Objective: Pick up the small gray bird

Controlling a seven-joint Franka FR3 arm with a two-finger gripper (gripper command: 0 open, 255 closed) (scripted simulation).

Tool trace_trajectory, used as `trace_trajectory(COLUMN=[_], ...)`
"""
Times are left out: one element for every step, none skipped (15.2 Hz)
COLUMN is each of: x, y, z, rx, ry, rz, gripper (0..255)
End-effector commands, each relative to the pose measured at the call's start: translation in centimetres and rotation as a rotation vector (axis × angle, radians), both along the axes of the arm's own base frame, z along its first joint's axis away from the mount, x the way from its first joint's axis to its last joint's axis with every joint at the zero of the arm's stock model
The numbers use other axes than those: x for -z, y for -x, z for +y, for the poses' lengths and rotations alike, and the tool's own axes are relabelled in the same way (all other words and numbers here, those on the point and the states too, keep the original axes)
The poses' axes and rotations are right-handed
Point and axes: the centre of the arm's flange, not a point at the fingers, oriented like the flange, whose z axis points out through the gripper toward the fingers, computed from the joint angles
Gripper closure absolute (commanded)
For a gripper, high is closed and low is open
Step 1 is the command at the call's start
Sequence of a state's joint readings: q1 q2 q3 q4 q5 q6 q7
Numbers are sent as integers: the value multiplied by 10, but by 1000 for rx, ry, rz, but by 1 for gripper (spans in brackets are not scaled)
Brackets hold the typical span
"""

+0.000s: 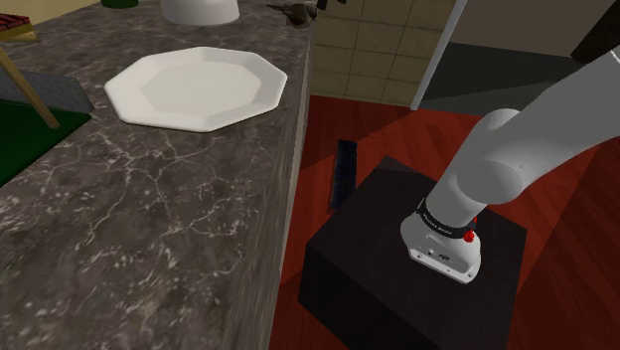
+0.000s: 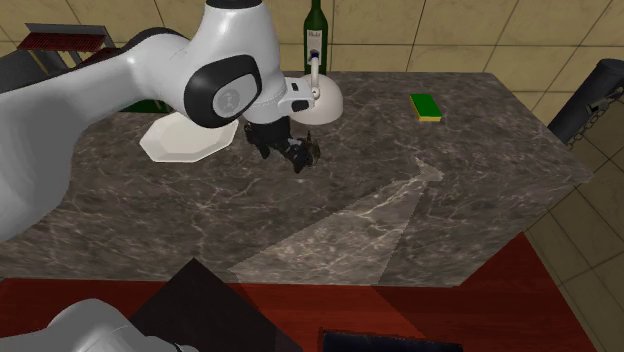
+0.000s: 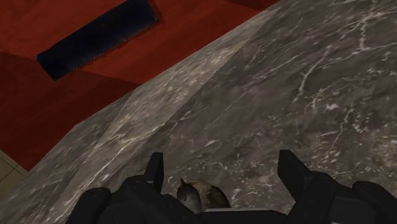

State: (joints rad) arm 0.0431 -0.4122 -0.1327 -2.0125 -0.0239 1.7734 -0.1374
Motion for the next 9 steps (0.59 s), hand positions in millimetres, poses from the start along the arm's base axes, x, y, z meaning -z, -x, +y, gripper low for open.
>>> trace_trajectory(x=[2, 2, 1, -1, -2, -3, -4, -5, 1], y=[-24, -36, -47, -59, -71, -83, -94, -96, -96], z=[0, 0, -1, -1, -1, -1, -1, -1, -1], rx=[-14, -21, -28, -35, -42, -49, -56, -57, -57], ry=[2, 2, 3, 4, 5, 5, 6, 6, 6], rz=[-20, -29, -38, -47, -56, -65, -75, -76, -76], gripper=[0, 0, 0, 0, 0, 0, 0, 0, 0])
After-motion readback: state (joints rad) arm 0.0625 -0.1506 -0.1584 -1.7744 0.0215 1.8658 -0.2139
